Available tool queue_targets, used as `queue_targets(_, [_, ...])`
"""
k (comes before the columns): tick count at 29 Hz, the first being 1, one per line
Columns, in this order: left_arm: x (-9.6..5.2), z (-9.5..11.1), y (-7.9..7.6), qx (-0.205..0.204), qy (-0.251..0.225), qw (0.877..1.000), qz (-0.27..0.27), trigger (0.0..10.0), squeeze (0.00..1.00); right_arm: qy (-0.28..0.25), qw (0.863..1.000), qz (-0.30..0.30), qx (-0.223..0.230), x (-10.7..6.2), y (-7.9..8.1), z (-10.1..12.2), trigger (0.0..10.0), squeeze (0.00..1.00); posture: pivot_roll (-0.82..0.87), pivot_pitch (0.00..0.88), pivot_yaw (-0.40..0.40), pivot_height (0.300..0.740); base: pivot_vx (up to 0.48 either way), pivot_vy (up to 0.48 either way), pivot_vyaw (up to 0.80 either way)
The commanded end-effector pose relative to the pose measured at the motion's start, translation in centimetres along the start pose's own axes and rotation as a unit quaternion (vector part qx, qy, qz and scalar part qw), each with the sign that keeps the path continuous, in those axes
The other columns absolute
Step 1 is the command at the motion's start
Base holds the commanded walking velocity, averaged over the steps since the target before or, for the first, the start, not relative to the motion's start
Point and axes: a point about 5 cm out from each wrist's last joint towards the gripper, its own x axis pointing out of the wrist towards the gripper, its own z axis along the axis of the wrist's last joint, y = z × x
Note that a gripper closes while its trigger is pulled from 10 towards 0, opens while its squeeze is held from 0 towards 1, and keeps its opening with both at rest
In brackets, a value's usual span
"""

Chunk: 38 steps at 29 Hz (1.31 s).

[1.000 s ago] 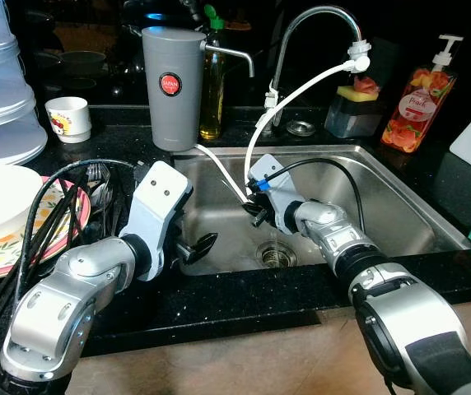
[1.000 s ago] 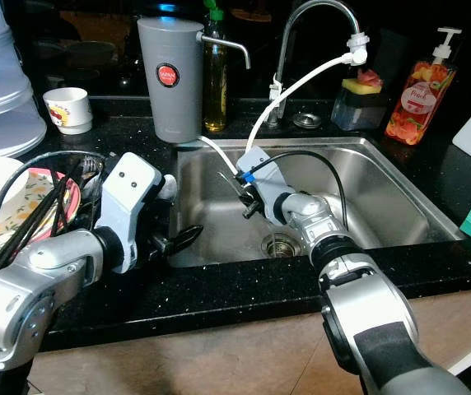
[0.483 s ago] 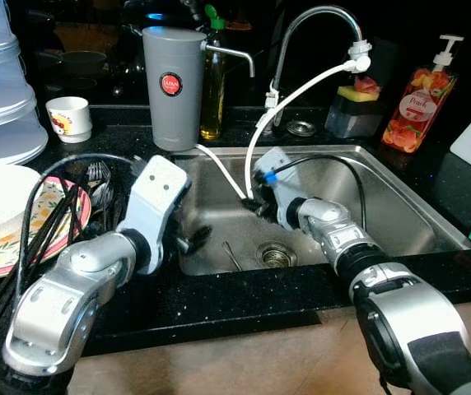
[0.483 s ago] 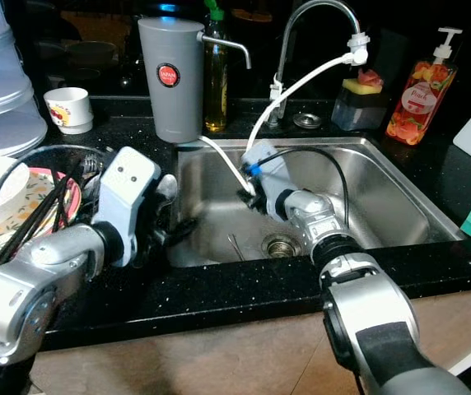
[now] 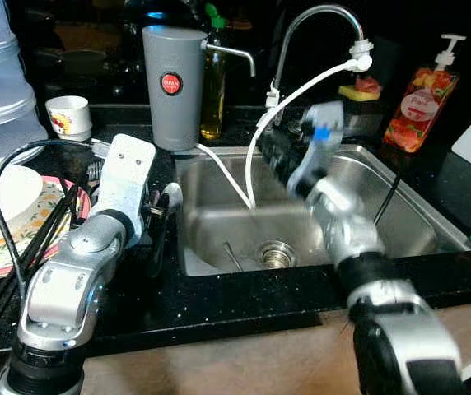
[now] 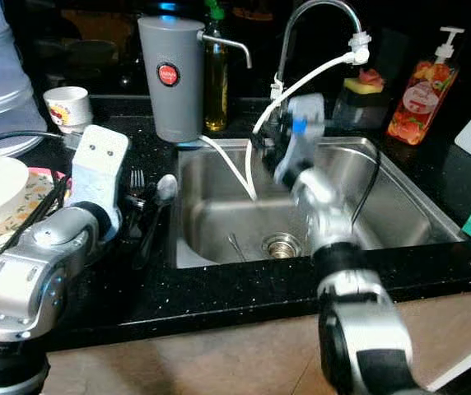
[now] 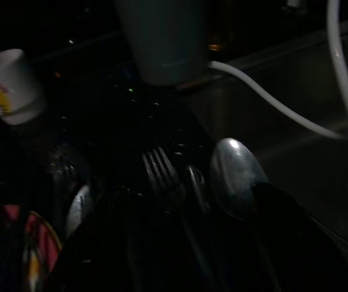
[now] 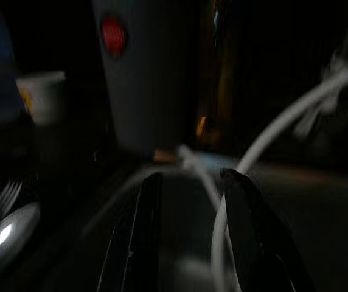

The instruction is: Kitchen organization

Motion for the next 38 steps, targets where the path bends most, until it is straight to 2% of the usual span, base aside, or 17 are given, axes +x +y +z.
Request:
queue_targets(1, [0.3, 0.2, 0.7, -0.005, -0.008, 1.0, 0.027, 10.0, 0.0, -0.011, 1.0, 0.0, 0.003, -0.4, 0.5, 0.3, 10.0, 0.0, 0.0, 0.048, -0.05, 0.74, 0.0, 0.0, 0.0])
queue_targets(7, [1.0, 0.0, 1.4, -0.008, 0.003, 0.999, 0.047, 10.0, 0.0, -0.013, 1.0, 0.0, 0.015, -1.3, 1.3, 0.2, 10.0, 0.0, 0.0, 0.044, -0.048, 0.74, 0.0, 0.0, 0.0])
queue_targets(8, [1.0, -0.1, 1.5, -0.006, 0.003, 0.999, 0.053, 10.0, 0.45, -0.019, 0.999, -0.001, 0.029, -1.5, 1.5, 0.6, 10.0, 0.0, 0.0, 0.042, -0.047, 0.74, 0.0, 0.0, 0.0])
queue_targets(10, [1.1, -0.1, 1.6, -0.004, 0.003, 0.998, 0.057, 10.0, 0.45, -0.023, 0.999, -0.001, 0.038, -1.7, 1.6, 0.9, 10.0, 0.0, 0.0, 0.041, -0.046, 0.74, 0.0, 0.0, 0.0])
queue_targets(11, [1.0, -0.3, 1.8, 0.001, 0.007, 0.997, 0.071, 10.0, 1.0, -0.047, 0.997, 0.024, 0.059, -2.4, 2.1, 2.0, 10.0, 0.0, -0.01, 0.044, -0.044, 0.74, 0.0, 0.0, 0.0])
queue_targets(14, [1.0, -0.6, 2.0, 0.007, 0.01, 0.997, 0.078, 10.0, 1.0, -0.053, 0.996, 0.041, 0.06, -2.7, 2.3, 2.4, 10.0, 0.0, -0.01, 0.047, -0.046, 0.74, 0.0, 0.0, 0.0])
queue_targets(15, [0.9, -0.7, 2.1, 0.013, 0.012, 0.996, 0.084, 10.0, 0.71, -0.048, 0.996, 0.045, 0.057, -3.0, 2.4, 2.4, 10.0, 0.0, -0.01, 0.048, -0.048, 0.74, 0.0, 0.0, 0.0])
queue_targets(16, [0.9, -0.8, 2.2, 0.02, 0.016, 0.996, 0.09, 10.0, 0.0, -0.044, 0.996, 0.048, 0.055, -3.2, 2.5, 2.4, 10.0, 0.0, -0.01, 0.05, -0.049, 0.74, 0.0, 0.0, 0.0])
queue_targets(19, [0.9, -1.1, 2.7, 0.015, 0.025, 0.994, 0.109, 10.0, 0.0, -0.033, 0.997, 0.052, 0.054, -3.8, 2.8, 2.3, 10.0, 0.0, -0.01, 0.054, -0.052, 0.74, 0.0, 0.0, 0.0])
queue_targets(25, [1.3, -1.7, 2.8, -0.014, 0.03, 0.995, 0.099, 10.0, 0.0, -0.028, 0.996, 0.063, 0.052, -4.0, 3.4, 2.4, 10.0, 0.0, -0.01, 0.055, -0.054, 0.74, 0.0, 0.0, 0.0])
queue_targets(28, [1.8, -2.0, 3.0, -0.004, 0.028, 0.995, 0.101, 10.0, 0.0, -0.026, 0.995, 0.079, 0.057, -4.1, 4.2, 2.6, 10.0, 0.0, -0.02, 0.057, -0.053, 0.74, 0.0, 0.0, 0.0])
queue_targets(29, [2.2, -2.3, 3.3, -0.001, 0.032, 0.994, 0.107, 10.0, 0.0, -0.02, 0.992, 0.107, 0.056, -4.5, 5.0, 2.7, 10.0, 0.0, -0.02, 0.059, -0.05, 0.74, 0.0, 0.0, 0.0])
queue_targets(32, [2.5, -2.6, 3.6, 0.0, 0.037, 0.993, 0.111, 10.0, 0.0, -0.014, 0.99, 0.132, 0.056, -4.9, 5.7, 2.9, 10.0, 0.0, -0.02, 0.059, -0.05, 0.74, 0.0, 0.0, 0.0])
queue_targets(38, [2.8, -3.3, 3.9, -0.009, 0.055, 0.992, 0.112, 10.0, 0.0, 0.004, 0.985, 0.165, 0.054, -5.5, 6.4, 2.9, 10.0, 0.0, -0.03, 0.063, -0.044, 0.74, 0.0, 0.0, 0.0])
